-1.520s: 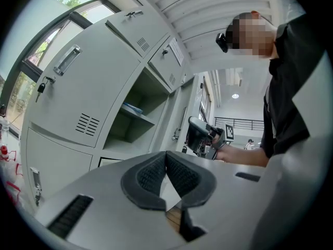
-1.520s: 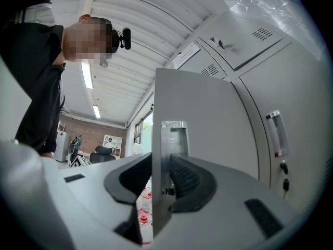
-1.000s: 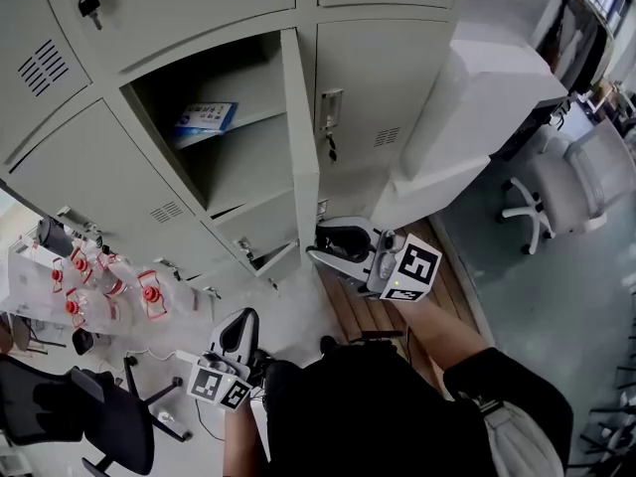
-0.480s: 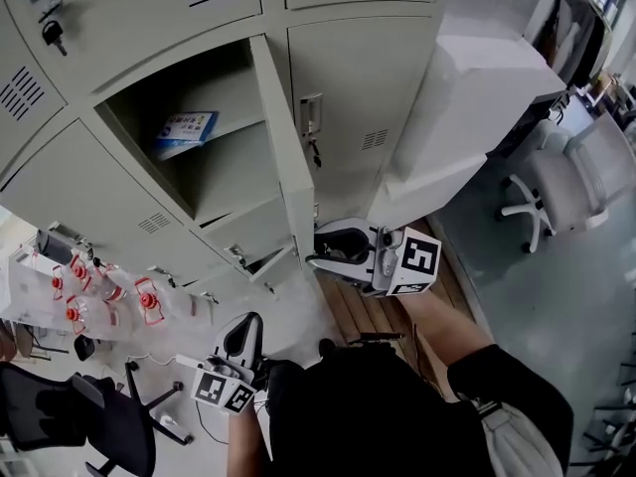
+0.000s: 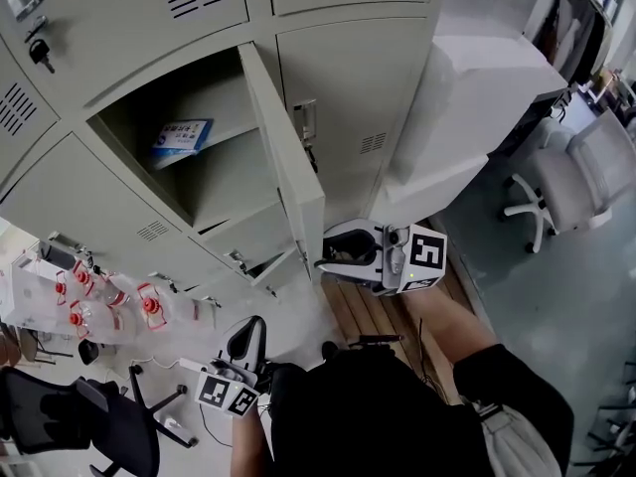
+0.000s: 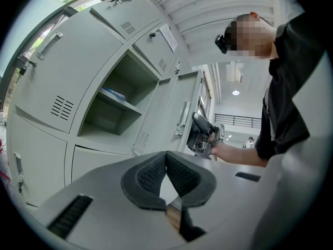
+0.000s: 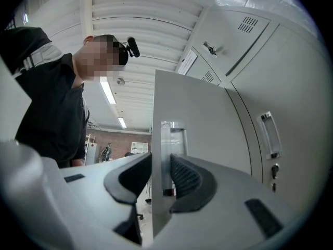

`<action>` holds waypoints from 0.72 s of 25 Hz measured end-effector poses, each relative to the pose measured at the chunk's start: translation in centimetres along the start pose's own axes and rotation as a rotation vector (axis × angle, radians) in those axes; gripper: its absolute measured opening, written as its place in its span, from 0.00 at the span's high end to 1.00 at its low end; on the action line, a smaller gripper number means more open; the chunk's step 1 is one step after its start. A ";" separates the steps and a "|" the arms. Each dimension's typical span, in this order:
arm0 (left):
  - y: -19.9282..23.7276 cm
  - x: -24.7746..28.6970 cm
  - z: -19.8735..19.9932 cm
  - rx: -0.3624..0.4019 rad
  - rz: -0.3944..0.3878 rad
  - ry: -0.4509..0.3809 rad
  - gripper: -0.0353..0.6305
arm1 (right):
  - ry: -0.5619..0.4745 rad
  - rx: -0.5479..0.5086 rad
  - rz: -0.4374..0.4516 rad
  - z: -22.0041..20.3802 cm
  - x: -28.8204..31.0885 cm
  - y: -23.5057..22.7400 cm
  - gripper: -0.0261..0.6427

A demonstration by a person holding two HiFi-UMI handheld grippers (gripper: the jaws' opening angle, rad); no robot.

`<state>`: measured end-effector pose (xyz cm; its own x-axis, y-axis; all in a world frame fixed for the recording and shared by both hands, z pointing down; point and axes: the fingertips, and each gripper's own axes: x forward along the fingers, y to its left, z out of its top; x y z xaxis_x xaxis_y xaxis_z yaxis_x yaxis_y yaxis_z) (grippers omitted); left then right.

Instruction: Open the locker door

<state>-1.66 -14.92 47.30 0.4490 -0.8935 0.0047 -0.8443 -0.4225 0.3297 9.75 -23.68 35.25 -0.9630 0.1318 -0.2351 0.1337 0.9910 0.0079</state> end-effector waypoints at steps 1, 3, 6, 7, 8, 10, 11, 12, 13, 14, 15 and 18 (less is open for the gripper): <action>0.0 0.0 0.0 0.000 0.002 0.001 0.92 | -0.002 0.001 0.008 0.0 -0.2 -0.1 0.78; 0.0 0.0 -0.2 -0.001 0.005 0.005 0.92 | -0.011 0.005 0.024 0.1 -0.5 -0.1 0.78; -0.2 0.0 -0.3 -0.001 0.007 0.009 0.92 | -0.021 0.010 0.050 0.2 -1.2 -0.3 0.78; -0.2 0.0 -0.3 0.000 0.006 0.011 0.92 | -0.020 0.010 0.057 0.3 -1.4 -0.4 0.78; -0.3 0.0 -0.4 0.000 0.006 0.013 0.92 | -0.019 0.009 0.064 0.3 -1.6 -0.4 0.78; -0.4 0.0 -0.5 -0.001 0.006 0.017 0.92 | -0.017 0.010 0.075 0.4 -1.9 -0.5 0.78; -0.5 0.0 -0.5 -0.001 0.006 0.020 0.92 | -0.018 0.012 0.080 0.4 -2.0 -0.5 0.78; -0.5 -0.1 -0.5 -0.001 0.006 0.022 0.92 | -0.020 0.014 0.084 0.5 -2.2 -0.6 0.78; -0.6 0.0 -0.5 0.000 0.005 0.023 0.92 | -0.021 0.017 0.088 0.5 -2.3 -0.6 0.78; -0.6 0.0 -0.4 0.001 0.005 0.024 0.92 | -0.022 0.017 0.091 0.5 -2.5 -0.7 0.78; -0.6 0.0 -0.4 0.003 0.004 0.024 0.92 | -0.023 0.017 0.095 0.5 -2.6 -0.8 0.78; -0.7 0.1 -0.3 0.008 0.005 0.025 0.92 | -0.029 0.022 0.114 0.6 -3.1 -1.0 0.78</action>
<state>-0.94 -14.69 47.34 0.4522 -0.8914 0.0298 -0.8485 -0.4197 0.3223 12.78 -25.12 35.39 -0.9341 0.2424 -0.2621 0.2471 0.9689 0.0154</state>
